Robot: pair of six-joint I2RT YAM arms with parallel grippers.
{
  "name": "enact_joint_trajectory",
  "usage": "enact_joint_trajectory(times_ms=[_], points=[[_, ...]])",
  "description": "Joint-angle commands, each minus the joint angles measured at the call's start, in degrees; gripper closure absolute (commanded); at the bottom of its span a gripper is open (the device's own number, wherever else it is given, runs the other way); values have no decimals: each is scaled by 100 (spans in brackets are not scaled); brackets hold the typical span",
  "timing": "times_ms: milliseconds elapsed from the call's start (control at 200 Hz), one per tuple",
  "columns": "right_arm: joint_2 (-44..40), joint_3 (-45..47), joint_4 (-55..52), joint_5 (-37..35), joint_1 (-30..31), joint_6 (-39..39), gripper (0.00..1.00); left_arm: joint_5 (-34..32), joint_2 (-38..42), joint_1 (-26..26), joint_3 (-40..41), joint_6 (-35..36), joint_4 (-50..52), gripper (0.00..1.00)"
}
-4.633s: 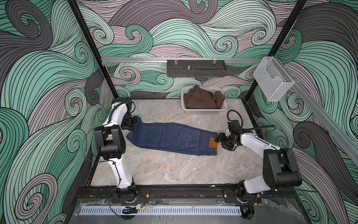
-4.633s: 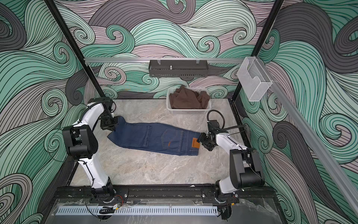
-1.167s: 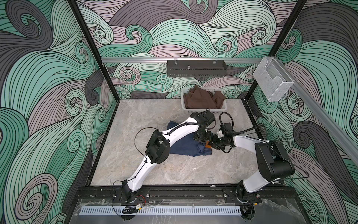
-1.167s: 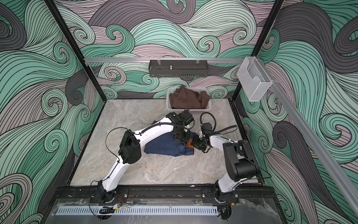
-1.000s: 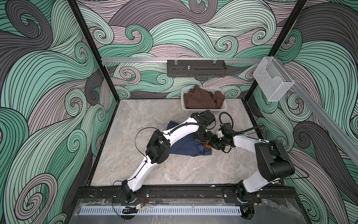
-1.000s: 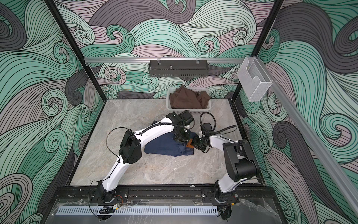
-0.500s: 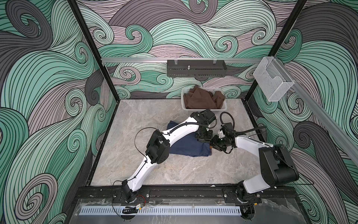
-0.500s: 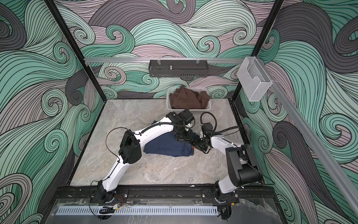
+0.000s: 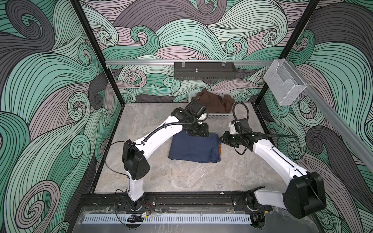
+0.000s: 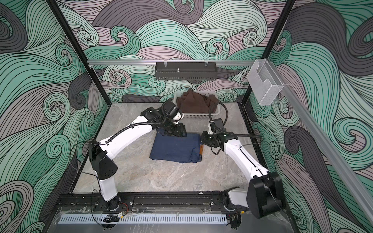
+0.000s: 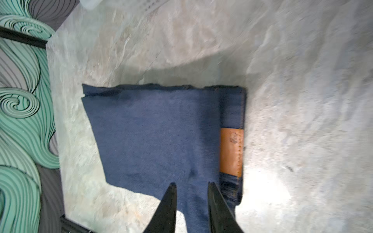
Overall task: Fold and stack the trousers
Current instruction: Fold the trousers at the center of the table, then smooth out the trousers at the center of the table.
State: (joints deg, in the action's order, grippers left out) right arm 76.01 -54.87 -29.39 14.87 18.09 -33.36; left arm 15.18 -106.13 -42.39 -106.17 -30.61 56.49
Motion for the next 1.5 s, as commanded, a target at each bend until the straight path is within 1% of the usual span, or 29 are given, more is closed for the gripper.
enact_joint_trajectory(times_ms=[0,95,160,275,345,420,475,620,786,911,991,1186,1336,1496], points=[[432,-16,369,658,237,-193,81,327,4,601,780,150,-324,47],[754,169,768,976,270,-396,86,533,-17,948,1208,251,-336,47],[873,367,847,995,265,-427,86,541,-42,1093,1439,358,-340,47],[886,808,1016,922,52,-286,86,537,-50,1325,1841,495,-337,46],[834,1129,1030,849,-209,-179,84,556,-47,1468,2062,564,-366,46],[817,1379,998,748,-527,-90,78,573,-66,1585,2209,641,-349,46],[834,1469,965,746,-694,-9,76,578,-107,1637,2249,697,-306,46],[717,1317,697,780,-739,131,74,616,-104,1655,2302,766,-288,46],[196,798,283,444,-582,289,75,618,28,1680,2210,777,-289,45],[182,315,214,505,-476,220,79,667,-71,1788,1963,775,-256,44],[455,79,361,686,-455,121,82,768,-240,1873,1742,767,-243,44],[1591,-254,849,1120,-438,-125,86,1025,-784,2069,1270,724,-246,45],[2242,-434,842,894,-560,11,86,1127,-1172,2154,1027,692,-323,44],[2327,-222,787,592,-719,86,85,1153,-1594,2259,810,718,-263,45]])
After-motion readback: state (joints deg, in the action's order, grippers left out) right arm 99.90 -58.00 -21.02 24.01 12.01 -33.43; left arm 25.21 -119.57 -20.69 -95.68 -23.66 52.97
